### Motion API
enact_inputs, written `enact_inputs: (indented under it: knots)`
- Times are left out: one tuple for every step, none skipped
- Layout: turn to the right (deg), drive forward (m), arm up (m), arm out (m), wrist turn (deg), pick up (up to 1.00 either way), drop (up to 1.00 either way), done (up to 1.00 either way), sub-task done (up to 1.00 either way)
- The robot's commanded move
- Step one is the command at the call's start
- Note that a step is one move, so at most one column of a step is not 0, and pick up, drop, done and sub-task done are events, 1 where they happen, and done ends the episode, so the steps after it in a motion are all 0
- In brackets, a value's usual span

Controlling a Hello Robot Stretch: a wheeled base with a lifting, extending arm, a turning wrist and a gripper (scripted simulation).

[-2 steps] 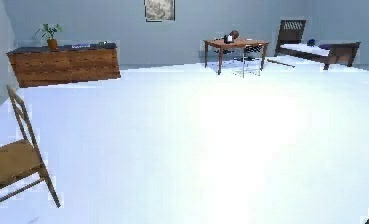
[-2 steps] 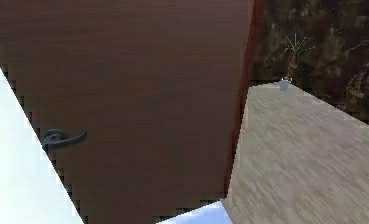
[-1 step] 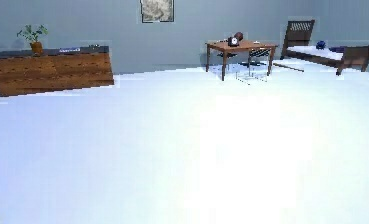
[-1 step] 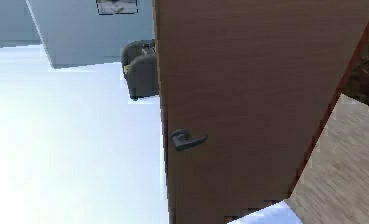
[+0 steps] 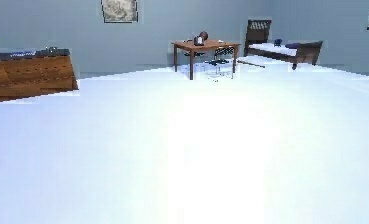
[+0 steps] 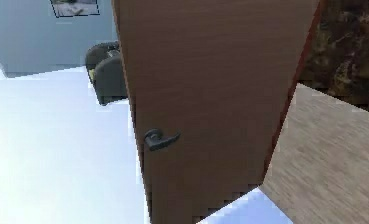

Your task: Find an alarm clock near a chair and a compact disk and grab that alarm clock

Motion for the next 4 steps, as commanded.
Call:
enact_inputs:
  knots:
    - [0.0,1.0,0.0,0.0,0.0,0.0,0.0,0.0,0.0]
    - [0.0,1.0,0.0,0.0,0.0,0.0,0.0,0.0,0.0]
    - [0.0,1.0,0.0,0.0,0.0,0.0,0.0,0.0,0.0]
    - [0.0,1.0,0.0,0.0,0.0,0.0,0.0,0.0,0.0]
